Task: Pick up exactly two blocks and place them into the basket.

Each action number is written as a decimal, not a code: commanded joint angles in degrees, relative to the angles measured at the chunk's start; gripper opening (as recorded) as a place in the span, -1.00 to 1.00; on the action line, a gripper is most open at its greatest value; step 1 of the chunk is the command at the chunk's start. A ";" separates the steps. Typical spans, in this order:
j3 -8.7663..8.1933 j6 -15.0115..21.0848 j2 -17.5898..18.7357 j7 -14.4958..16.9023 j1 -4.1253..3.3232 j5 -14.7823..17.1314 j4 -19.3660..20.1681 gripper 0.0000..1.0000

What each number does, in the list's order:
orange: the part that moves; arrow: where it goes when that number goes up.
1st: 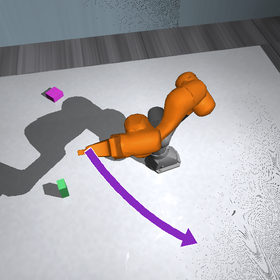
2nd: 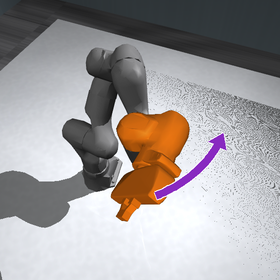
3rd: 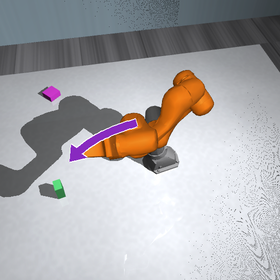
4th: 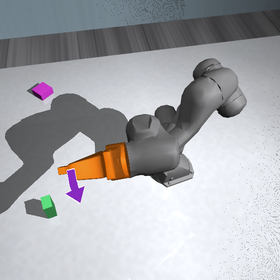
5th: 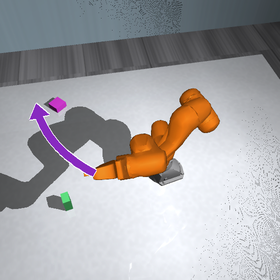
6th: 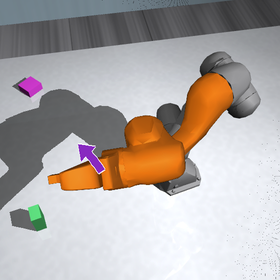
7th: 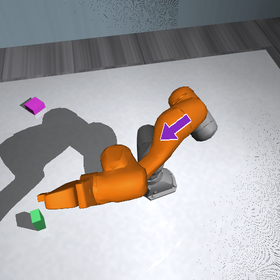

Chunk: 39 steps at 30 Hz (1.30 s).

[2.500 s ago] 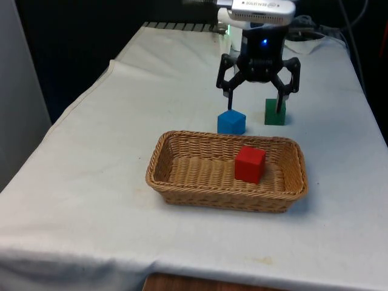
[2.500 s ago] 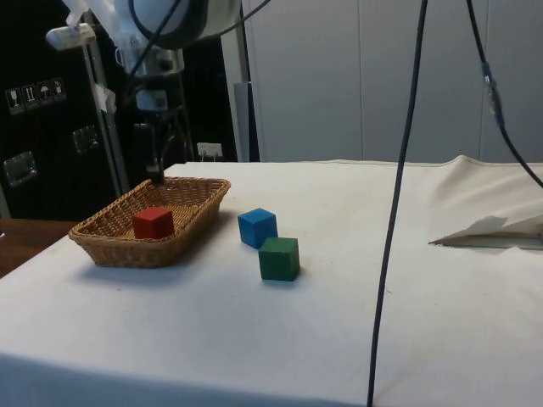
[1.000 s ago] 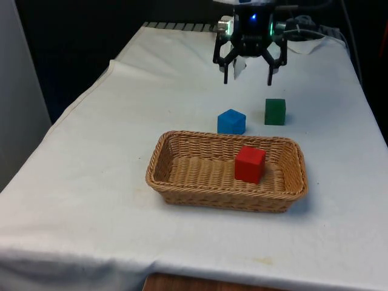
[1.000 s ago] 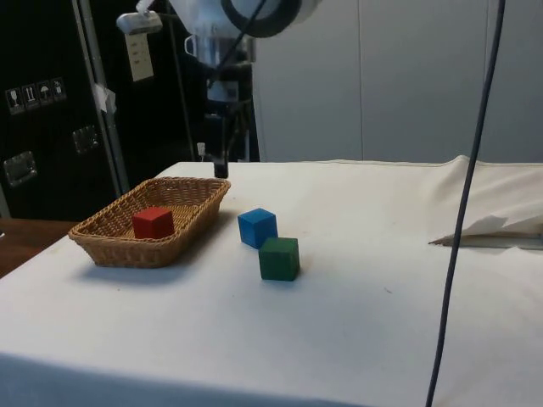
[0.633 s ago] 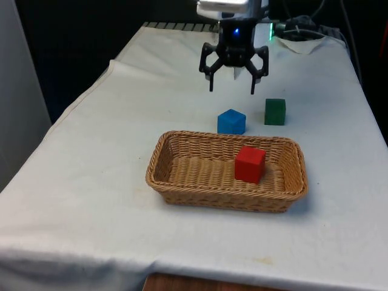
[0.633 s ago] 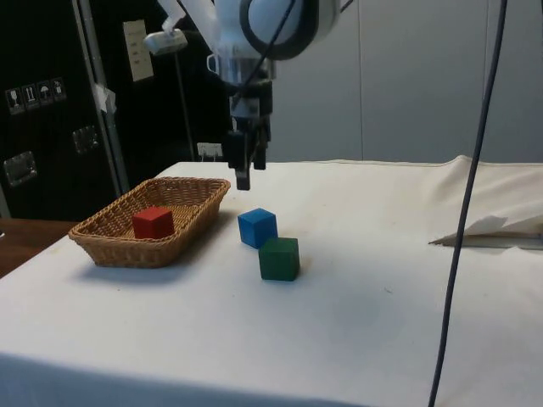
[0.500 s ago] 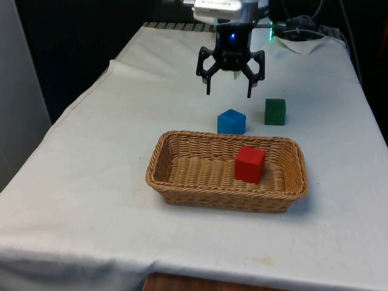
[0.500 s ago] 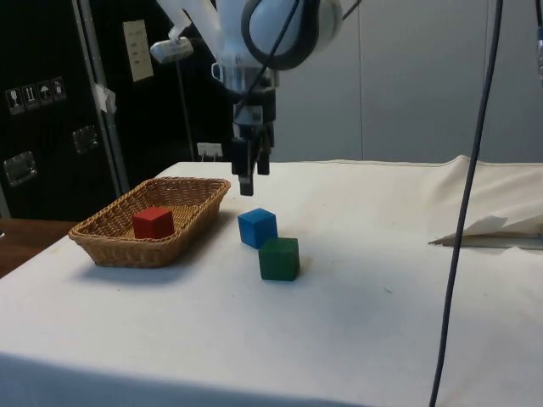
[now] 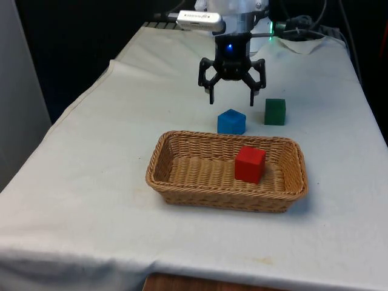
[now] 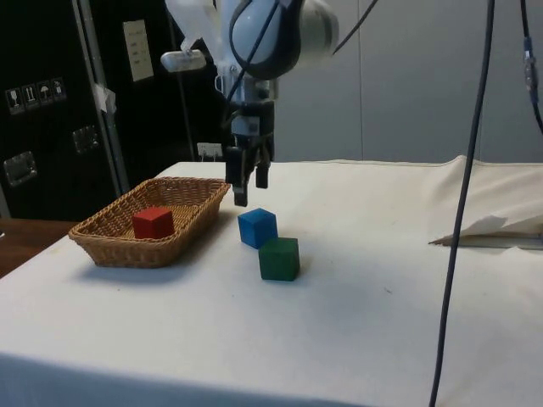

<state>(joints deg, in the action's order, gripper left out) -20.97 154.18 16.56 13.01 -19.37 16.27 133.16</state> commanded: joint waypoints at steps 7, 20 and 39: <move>1.03 0.74 1.49 3.04 0.52 4.76 -0.34 1.00; 0.97 1.20 3.72 2.81 0.23 4.70 -0.63 1.00; 2.75 1.49 8.42 3.04 0.86 7.96 -3.15 1.00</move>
<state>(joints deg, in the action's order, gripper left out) -19.31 155.21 25.38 15.24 -19.37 23.26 130.00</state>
